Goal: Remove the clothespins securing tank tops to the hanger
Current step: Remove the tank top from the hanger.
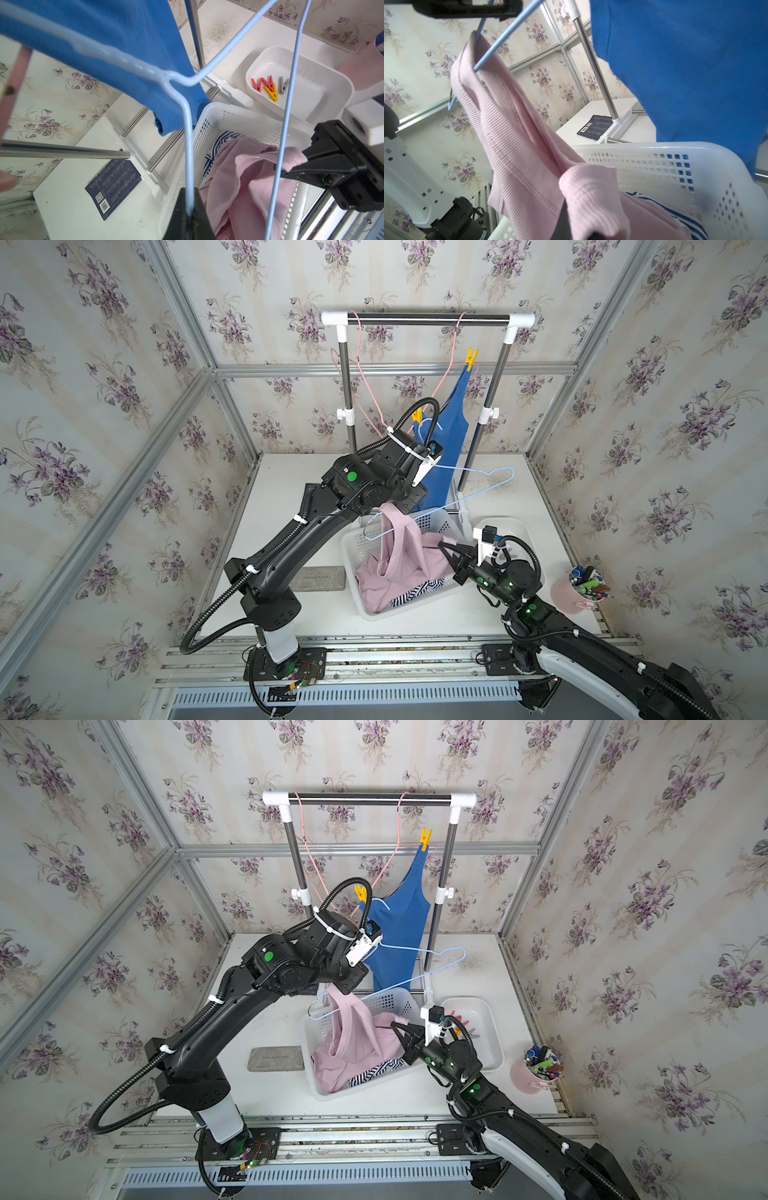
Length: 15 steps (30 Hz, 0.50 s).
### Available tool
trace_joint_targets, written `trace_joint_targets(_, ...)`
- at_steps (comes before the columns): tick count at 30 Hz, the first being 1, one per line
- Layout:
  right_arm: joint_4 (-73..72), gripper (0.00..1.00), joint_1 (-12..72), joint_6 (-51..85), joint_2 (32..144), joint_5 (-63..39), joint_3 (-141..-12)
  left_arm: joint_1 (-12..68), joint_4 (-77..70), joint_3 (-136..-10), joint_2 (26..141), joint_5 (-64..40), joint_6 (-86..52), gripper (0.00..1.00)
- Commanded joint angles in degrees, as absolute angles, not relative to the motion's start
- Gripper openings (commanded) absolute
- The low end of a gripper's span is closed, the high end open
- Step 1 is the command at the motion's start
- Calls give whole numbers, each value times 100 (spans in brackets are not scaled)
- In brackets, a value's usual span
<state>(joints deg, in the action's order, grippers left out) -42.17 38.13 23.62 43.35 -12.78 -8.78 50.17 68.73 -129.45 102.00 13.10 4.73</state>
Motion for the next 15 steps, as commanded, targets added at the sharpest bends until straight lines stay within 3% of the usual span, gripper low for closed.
trace_joint_targets(1, -4568, 0, 3993, 2060, 4715, -1170, -1003, 4944, 6914, -12941, 10195, 1059, 128, 0)
trace_joint_targets(7, -5873, 0, 4021, 2588, 6371, -1312, -888, 4905, 6633, -12636, 10076, 871, -85, 0)
trace_joint_targets(12, -6095, 0, 4025, 2861, 6356, -1260, -749, 4904, 6061, -11807, 9537, 798, -261, 0)
trace_joint_targets(15, -5260, 22, 4034, 2448, 5669, -1043, -785, 4898, 5642, -11314, 9264, 945, -369, 0)
